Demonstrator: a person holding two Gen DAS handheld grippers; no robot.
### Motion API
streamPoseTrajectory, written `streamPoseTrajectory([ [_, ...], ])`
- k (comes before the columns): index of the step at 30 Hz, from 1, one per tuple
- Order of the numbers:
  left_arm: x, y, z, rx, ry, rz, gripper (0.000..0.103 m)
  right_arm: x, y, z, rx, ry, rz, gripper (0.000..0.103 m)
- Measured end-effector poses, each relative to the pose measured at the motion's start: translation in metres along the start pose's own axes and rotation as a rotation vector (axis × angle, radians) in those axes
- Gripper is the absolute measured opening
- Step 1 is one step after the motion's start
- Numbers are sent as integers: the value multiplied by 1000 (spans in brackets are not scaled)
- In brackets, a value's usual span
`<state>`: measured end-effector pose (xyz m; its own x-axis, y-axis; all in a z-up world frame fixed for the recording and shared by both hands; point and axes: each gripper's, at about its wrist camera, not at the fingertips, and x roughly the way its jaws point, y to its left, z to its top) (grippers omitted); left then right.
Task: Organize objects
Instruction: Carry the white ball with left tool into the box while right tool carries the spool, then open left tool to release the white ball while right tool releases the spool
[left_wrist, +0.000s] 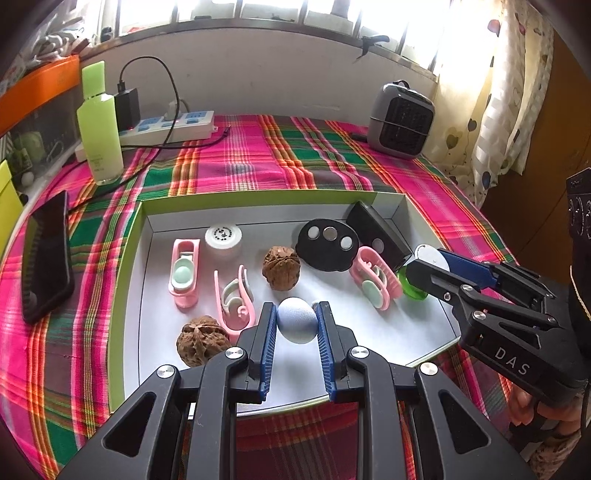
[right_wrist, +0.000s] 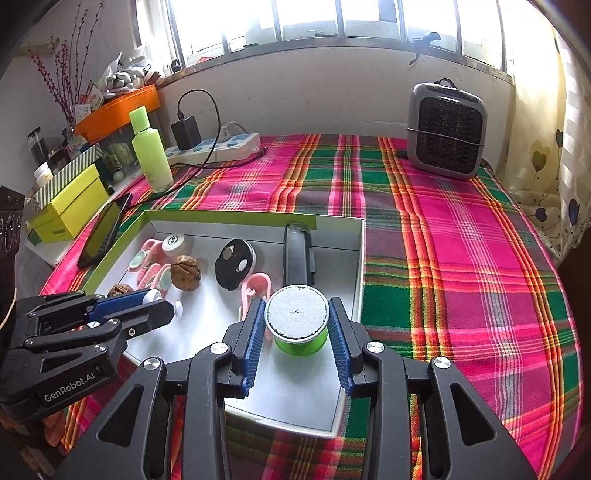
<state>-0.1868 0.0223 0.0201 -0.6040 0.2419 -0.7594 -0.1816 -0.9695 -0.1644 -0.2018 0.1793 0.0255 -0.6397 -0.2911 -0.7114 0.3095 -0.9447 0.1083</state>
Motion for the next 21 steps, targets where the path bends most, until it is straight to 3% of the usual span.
streamPoseTrajectory([
  [21,10,-3,-2,-4,25,5,20,8,6,-2,-12,2,30,36],
])
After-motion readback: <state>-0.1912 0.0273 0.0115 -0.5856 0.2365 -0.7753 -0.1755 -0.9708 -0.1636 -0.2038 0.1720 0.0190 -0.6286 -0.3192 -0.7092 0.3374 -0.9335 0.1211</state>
